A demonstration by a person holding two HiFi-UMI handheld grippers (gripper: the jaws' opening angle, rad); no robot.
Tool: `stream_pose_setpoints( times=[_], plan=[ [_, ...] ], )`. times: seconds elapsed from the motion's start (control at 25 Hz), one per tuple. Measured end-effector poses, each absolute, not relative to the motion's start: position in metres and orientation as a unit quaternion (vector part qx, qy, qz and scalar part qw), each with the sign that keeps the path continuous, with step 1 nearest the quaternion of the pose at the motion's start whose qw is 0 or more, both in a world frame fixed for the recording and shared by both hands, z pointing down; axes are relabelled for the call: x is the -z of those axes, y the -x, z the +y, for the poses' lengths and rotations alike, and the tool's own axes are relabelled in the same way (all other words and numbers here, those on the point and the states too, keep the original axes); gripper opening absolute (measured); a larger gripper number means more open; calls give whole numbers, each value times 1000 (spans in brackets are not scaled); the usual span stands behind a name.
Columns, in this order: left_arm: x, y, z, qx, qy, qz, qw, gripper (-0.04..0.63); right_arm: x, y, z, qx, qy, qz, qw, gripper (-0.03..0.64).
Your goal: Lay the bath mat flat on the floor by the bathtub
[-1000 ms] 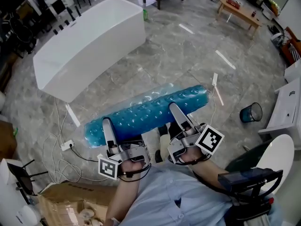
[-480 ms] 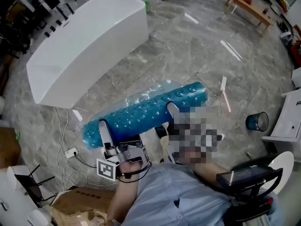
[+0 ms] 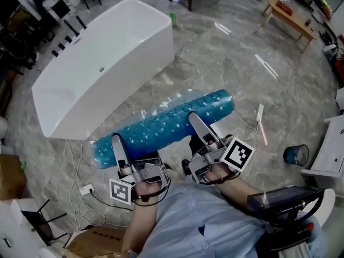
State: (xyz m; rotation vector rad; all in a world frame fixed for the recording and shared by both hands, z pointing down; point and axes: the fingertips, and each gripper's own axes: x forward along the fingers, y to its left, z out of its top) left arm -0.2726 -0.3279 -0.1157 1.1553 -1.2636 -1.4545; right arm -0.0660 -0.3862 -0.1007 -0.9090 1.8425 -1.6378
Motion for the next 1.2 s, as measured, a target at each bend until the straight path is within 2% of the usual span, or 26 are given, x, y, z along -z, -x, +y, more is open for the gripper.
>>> stream_pose_setpoints(
  times=[0.32,0.52,0.72,0.84,1.04,1.12,1.2],
  plan=[
    [88,334,-402,582,-466,-499,441,371,74,126,-456,600,343,675,259,390],
    [78,340,-413,569,-475,-489,460,370,67,129,-459,597,361,662,274,390],
    [68,433,-545,542,-510,-461,483,370,54,219,-567,587,386,646,300,387],
    [56,464,-616,533,-526,-434,501,370,45,249,-620,571,409,638,315,387],
    [35,443,-655,509,-536,-392,548,368,35,228,-633,541,463,612,343,385],
    [35,418,-634,501,-541,-382,558,368,36,204,-605,536,475,604,349,385],
    [46,396,-574,522,-528,-416,524,368,42,182,-568,556,437,627,326,385]
  ],
)
